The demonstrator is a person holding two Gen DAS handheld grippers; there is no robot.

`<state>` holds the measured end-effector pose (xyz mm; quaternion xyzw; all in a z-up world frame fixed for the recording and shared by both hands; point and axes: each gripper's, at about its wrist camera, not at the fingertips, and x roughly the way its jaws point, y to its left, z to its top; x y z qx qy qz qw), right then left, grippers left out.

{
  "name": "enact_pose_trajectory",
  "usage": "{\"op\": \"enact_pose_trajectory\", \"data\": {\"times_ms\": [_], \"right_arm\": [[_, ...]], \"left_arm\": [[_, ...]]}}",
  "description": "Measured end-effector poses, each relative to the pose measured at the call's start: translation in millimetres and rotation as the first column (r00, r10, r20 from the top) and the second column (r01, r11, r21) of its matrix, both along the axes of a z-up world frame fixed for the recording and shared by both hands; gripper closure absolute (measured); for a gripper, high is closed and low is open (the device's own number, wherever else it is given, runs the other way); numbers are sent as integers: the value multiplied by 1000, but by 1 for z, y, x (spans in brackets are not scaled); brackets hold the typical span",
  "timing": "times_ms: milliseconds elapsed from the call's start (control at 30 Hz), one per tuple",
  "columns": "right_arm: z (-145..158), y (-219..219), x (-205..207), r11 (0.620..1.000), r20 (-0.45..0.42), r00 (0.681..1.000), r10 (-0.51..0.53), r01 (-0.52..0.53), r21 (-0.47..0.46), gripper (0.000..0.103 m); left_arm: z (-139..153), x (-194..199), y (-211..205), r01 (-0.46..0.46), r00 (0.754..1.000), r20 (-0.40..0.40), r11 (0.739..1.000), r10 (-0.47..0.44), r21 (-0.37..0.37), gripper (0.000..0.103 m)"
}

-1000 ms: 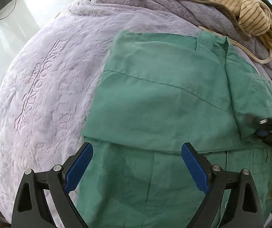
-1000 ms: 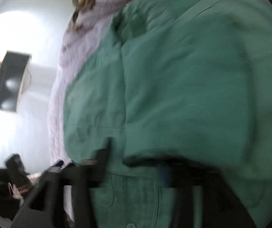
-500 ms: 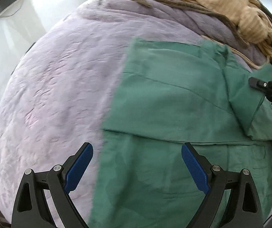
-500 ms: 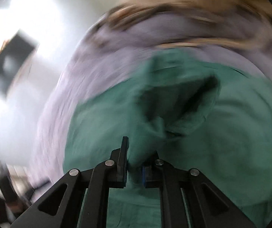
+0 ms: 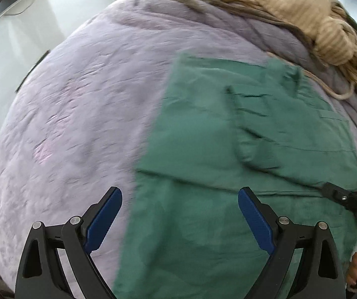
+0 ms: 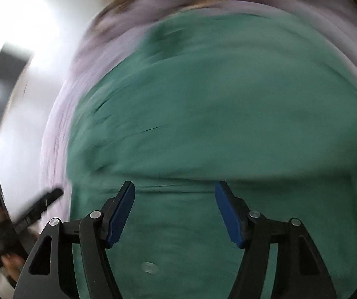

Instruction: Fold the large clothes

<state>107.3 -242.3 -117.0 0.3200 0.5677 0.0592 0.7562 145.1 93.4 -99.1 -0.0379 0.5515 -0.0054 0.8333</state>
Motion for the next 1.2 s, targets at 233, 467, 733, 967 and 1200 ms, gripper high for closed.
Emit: {"op": "enact_pose_trajectory", "data": {"times_ms": [233, 467, 733, 967, 1200], "right_arm": [[-28, -109, -26, 925, -47, 938, -345, 348, 155, 32], [-23, -144, -19, 819, 42, 850, -525, 491, 298, 35], [-66, -180, -50, 688, -73, 755, -652, 629, 362, 54], [-74, -182, -65, 683, -66, 755, -653, 623, 382, 57], [-99, -187, -94, 669, -79, 767, -636, 600, 438, 96]], "left_arm": [[-2, 23, -77, 161, 987, 14, 987, -161, 7, 9], [-45, 64, -121, 149, 989, -23, 987, -148, 60, 9], [-54, 64, -143, 198, 980, -56, 971, -193, 132, 8], [7, 94, -218, 368, 927, 52, 927, -372, 72, 8], [-8, 140, -360, 563, 826, 52, 825, -561, -50, 9]]}}
